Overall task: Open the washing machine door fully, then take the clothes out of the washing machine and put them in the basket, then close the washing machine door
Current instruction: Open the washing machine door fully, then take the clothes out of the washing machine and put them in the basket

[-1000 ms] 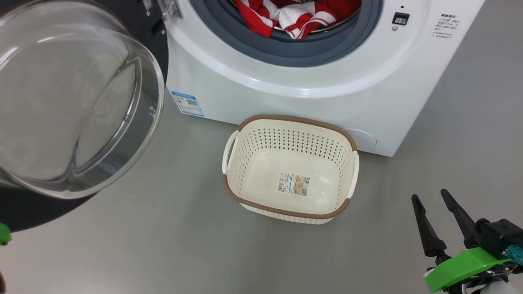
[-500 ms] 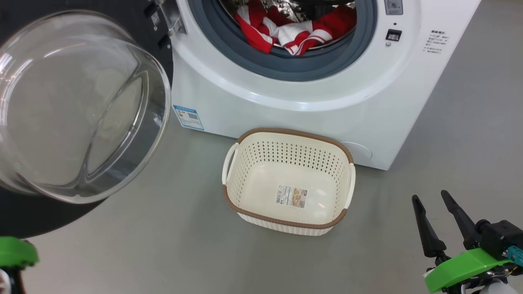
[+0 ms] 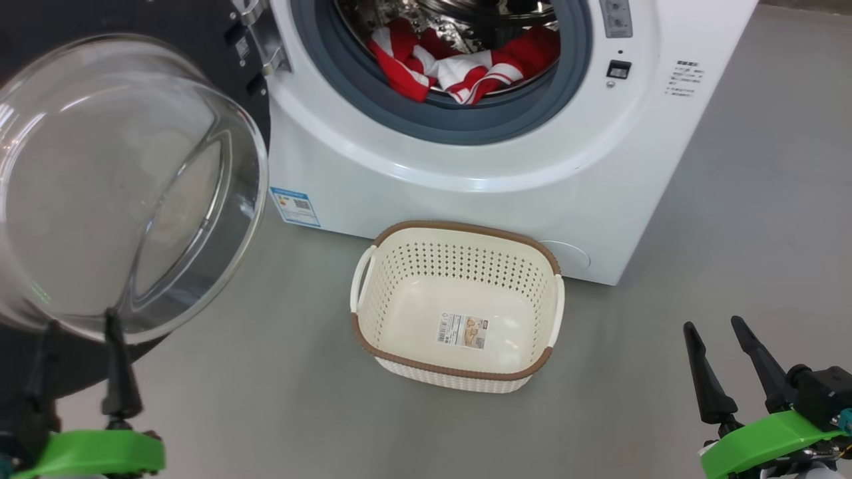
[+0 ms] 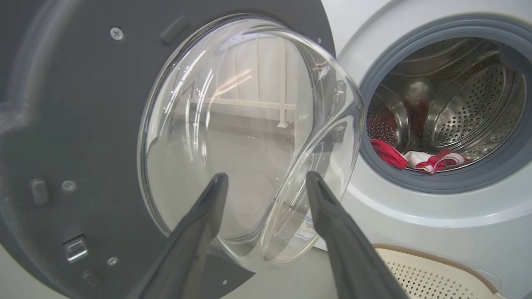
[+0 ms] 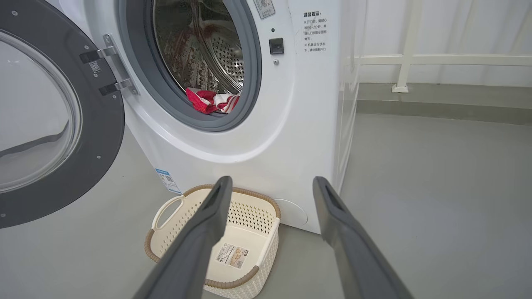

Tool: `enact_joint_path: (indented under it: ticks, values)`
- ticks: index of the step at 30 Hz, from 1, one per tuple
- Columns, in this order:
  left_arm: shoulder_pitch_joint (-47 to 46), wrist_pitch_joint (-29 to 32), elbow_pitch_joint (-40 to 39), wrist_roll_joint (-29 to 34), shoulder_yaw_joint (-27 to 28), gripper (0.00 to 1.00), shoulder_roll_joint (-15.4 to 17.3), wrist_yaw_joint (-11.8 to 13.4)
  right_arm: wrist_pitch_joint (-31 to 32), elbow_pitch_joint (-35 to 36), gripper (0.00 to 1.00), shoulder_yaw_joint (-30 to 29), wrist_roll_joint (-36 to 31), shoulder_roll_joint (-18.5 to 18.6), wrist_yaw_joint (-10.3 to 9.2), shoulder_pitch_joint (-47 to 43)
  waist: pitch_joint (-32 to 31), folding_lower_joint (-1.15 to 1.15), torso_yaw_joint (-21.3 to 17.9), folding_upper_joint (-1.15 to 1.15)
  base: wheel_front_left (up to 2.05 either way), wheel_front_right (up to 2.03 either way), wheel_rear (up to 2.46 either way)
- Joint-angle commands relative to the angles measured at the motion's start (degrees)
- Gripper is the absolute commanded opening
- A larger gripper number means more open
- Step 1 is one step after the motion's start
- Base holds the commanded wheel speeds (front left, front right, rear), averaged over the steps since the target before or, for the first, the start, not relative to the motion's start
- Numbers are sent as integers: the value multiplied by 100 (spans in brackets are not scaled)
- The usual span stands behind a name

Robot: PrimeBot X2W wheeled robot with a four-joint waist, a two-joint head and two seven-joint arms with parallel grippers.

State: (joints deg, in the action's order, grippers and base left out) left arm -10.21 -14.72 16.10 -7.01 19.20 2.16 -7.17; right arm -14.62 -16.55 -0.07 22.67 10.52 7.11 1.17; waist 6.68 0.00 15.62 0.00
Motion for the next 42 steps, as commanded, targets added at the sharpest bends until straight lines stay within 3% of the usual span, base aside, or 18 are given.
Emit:
enact_joint_path:
  ticks: [1, 7, 19, 30, 42]
  values:
    - [46, -28, -255, -79, 89, 100, 133, -30, -38, 156, 100, 68, -49, 68, 37, -7, -16, 0, -59, 0, 0, 0, 0]
    - [334, -28, -666, -448, -627, 100, 115, -31, -38, 199, 100, -55, -49, 39, 37, -13, -39, 0, -264, 0, 0, 0, 0]
    - [514, -28, -947, -1040, -1698, 100, 379, -31, -38, 272, 100, -254, -24, -8, 37, -101, -36, 0, -821, 0, 0, 0, 0]
    - [578, -28, -975, -1279, -1983, 100, 475, -32, -38, 318, 100, -364, -18, -61, 37, -223, -63, 0, -1248, 0, 0, 0, 0]
    - [638, -28, -990, -1427, -2086, 100, 507, -32, -38, 384, 100, -480, -18, -105, 37, -333, -106, 0, -1456, 0, 0, 0, 0]
